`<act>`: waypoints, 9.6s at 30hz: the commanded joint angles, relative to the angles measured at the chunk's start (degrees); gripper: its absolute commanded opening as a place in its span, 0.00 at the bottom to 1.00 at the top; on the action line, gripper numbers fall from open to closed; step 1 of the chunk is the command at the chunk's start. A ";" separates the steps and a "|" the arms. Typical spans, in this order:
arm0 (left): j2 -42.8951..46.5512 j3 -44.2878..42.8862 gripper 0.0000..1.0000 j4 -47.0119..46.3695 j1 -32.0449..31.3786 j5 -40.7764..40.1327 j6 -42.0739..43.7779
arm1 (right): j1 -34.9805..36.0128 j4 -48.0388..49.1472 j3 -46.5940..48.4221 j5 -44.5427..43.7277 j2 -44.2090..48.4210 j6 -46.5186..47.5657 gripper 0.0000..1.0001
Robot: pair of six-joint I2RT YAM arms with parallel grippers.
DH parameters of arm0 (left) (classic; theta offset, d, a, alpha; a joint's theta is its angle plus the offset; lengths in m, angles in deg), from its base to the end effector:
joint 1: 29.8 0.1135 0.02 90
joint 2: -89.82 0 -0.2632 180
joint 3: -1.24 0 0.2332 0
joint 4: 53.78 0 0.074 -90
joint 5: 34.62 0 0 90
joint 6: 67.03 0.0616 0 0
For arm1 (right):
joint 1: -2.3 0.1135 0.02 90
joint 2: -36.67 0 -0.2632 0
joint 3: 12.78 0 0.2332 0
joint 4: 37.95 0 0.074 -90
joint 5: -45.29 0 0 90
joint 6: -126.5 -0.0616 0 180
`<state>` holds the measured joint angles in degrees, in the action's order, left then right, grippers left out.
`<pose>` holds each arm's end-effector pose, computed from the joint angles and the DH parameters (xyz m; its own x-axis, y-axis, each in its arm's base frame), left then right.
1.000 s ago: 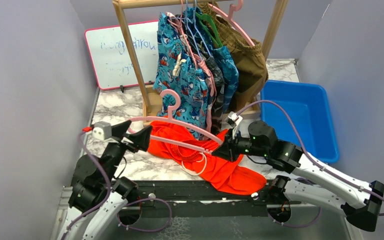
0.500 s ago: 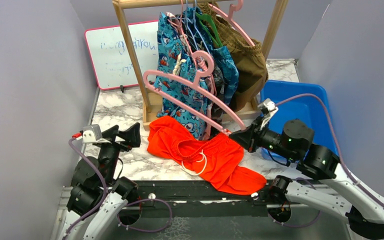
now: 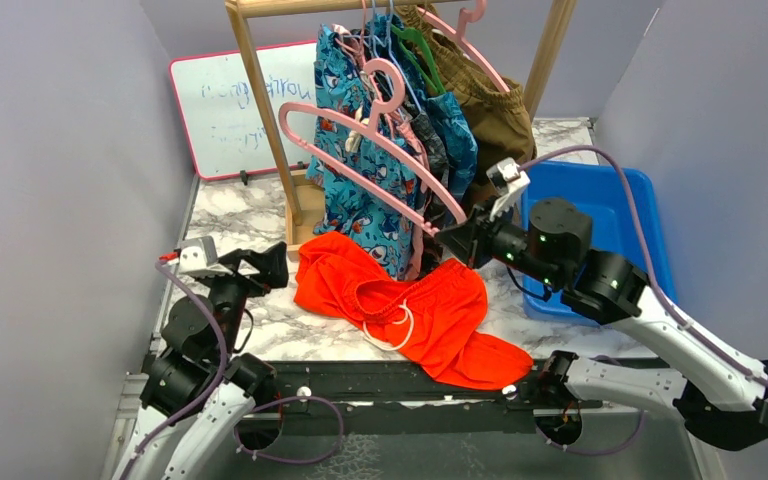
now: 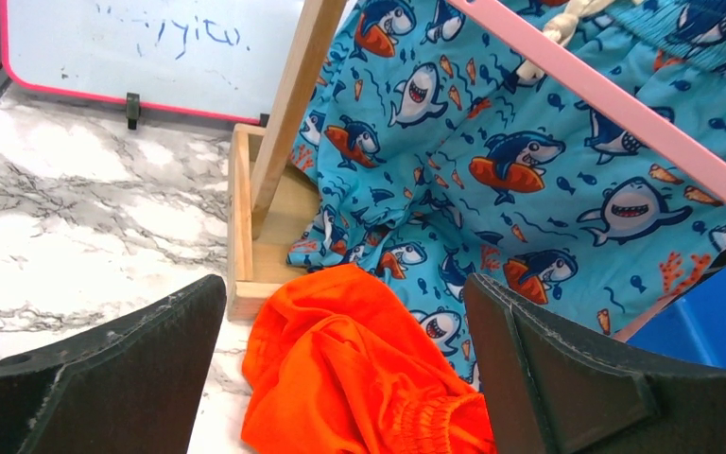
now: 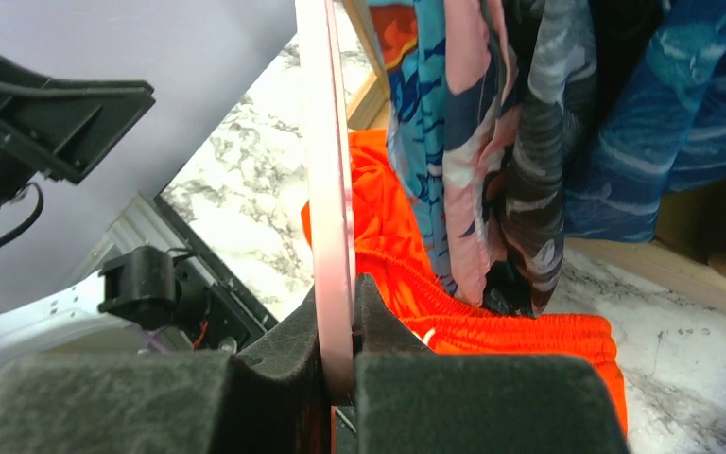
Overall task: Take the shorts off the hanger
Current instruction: Place the hanger on the clothes rod, then pick up the shorts at the center of the board, then place the shorts in the basket.
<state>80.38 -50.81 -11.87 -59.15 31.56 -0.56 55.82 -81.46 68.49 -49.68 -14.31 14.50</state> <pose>0.0665 -0.0089 0.3161 -0.0287 -0.4029 -0.9148 0.0926 0.9102 -0.4037 0.1157 0.1475 0.4047 -0.4074 0.0768 -0.9100 -0.6453 0.6809 0.3463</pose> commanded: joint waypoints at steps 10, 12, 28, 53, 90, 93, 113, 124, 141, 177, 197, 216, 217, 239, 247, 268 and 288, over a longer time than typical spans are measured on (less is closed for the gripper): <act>-6.68 -0.74 0.99 0.42 0.08 2.24 0.11 | 2.54 10.18 14.81 -10.36 -14.23 3.86 0.01; -7.18 -0.74 0.99 0.33 0.07 2.70 0.15 | 3.64 10.25 16.89 -12.52 -16.20 4.47 0.01; -8.76 -0.82 0.99 0.31 0.08 3.41 0.27 | 7.11 2.37 36.14 -21.01 -33.03 5.84 0.01; -9.00 -0.73 0.99 0.41 0.07 3.96 0.47 | 7.12 -7.75 51.02 -14.38 -47.13 8.81 0.17; -11.92 -0.65 0.99 0.23 0.08 4.82 0.20 | 10.03 8.82 -21.29 -13.81 -19.91 -47.56 0.84; -11.69 -0.56 0.99 0.33 0.05 4.75 0.21 | 11.23 -1.62 -13.35 -20.44 -29.02 -57.83 0.87; -12.70 -0.56 0.99 0.31 0.06 5.15 0.32 | 11.35 -18.76 0.07 -32.31 -48.81 -90.47 0.94; -12.63 -0.47 0.99 0.29 0.08 5.44 0.36 | 11.34 -11.81 -3.80 -23.80 -53.31 -70.93 0.57; -13.33 -0.56 0.99 0.25 0.08 5.36 0.29 | 14.46 1.24 -22.72 -24.23 -22.02 -40.08 0.27; -12.50 -0.52 0.99 0.30 0.08 4.41 0.06 | 14.47 -13.08 -25.83 -14.82 8.32 -32.84 0.10; -13.45 -0.56 0.99 0.32 0.41 5.41 0.24 | 14.46 -5.70 -23.49 -11.22 -23.45 -33.17 1.00; -13.50 -0.56 0.99 0.37 0.43 5.36 0.25 | 19.21 -18.16 -17.35 -31.10 -30.31 -39.25 0.01; -13.51 -0.56 0.99 0.37 0.43 5.36 0.31 | 19.21 -17.36 -16.75 -31.18 -26.90 -37.11 0.01; -14.13 -0.65 0.99 0.40 0.54 5.18 0.25 | 19.19 -17.52 5.44 -51.59 11.24 -11.95 0.01; -14.49 -0.65 0.99 0.40 0.56 5.43 0.24 | 19.23 -12.69 15.38 -73.12 0.00 1.42 0.01; -15.28 -0.65 0.99 0.27 0.78 6.15 0.17 | -19.67 -6.34 13.31 -41.83 -15.14 12.80 0.01; -15.35 -0.80 0.99 0.25 0.97 6.38 0.41 | -47.08 -4.94 27.76 -41.51 -15.65 17.40 0.03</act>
<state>64.78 -50.81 -11.28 -58.62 36.76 -0.38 9.20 -90.86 96.62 -85.18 -29.09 28.36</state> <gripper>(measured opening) 0.990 0.199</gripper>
